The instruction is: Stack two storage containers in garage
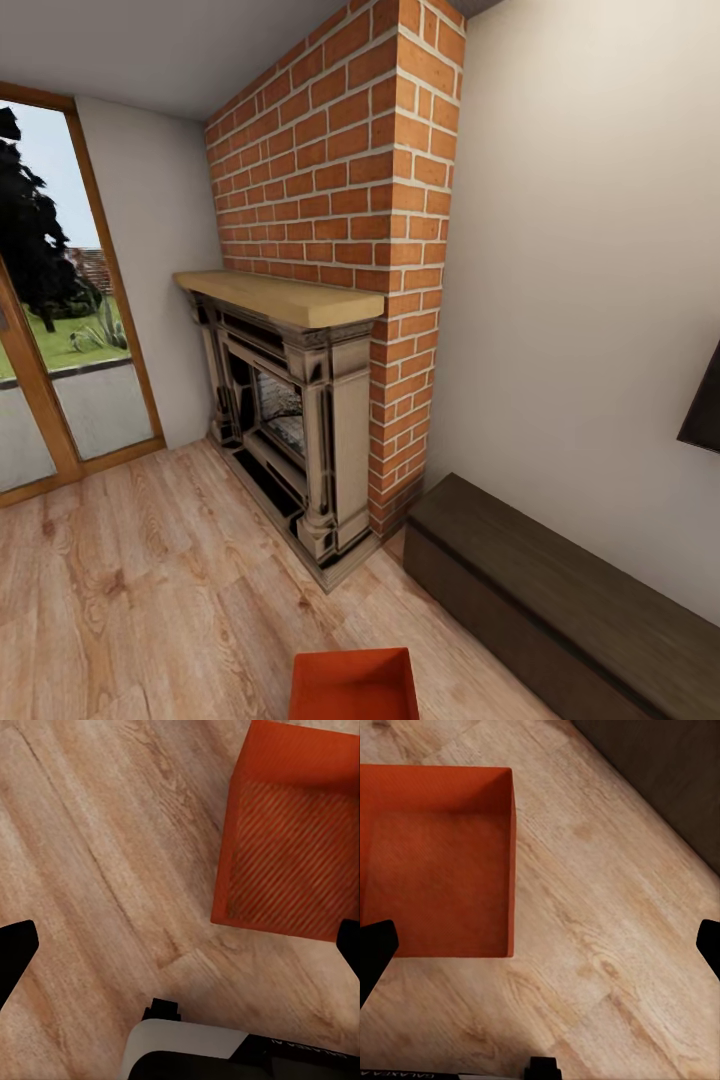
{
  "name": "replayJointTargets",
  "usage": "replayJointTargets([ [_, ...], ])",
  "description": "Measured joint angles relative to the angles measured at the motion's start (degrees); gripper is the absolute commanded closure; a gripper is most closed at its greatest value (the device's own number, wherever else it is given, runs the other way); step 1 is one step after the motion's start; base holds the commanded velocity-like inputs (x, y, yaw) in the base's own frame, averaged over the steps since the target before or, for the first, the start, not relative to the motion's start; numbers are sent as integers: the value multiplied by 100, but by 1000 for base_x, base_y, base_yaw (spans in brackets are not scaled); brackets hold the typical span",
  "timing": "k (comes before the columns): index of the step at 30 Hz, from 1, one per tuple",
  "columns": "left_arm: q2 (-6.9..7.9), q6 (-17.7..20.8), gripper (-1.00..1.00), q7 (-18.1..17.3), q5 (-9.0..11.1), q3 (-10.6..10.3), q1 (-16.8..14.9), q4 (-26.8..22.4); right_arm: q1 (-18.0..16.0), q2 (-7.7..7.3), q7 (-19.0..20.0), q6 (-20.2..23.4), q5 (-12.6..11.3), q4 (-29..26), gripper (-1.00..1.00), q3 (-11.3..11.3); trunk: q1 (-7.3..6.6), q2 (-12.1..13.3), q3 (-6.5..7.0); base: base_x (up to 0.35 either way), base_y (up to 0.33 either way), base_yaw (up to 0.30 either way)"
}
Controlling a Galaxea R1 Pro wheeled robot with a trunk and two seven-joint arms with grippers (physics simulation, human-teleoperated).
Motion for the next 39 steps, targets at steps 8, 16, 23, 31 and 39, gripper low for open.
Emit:
replayJointTargets([
  [8, -5, 0, -100, 0, 3, 0, 0, 0, -2, -2, 0, 0, 4, 0, -100, -3, 0, 0, 0, 0, 0, 0],
  [16, -9, 0, -100, 0, 2, 0, 0, 0, 2, 1, -7, 13, -19, 2, -100, -6, 0, 0, 0, 0, 0, 0],
  [23, -13, -15, -100, 0, 5, 0, 0, 0, 4, 4, -8, 18, -25, 8, -100, -6, 0, 0, 0, 0, 0, 0],
  [31, -17, -18, -100, 0, 5, 0, 0, 0, 0, 4, -15, 18, -24, 5, -100, -7, 0, 0, 0, 0, 0, 0],
  [39, -18, -18, -100, 0, 6, 0, 0, 0, 3, -4, -39, 18, -24, 5, -100, -7, 0, 0, 0, 0, 0, 0],
])
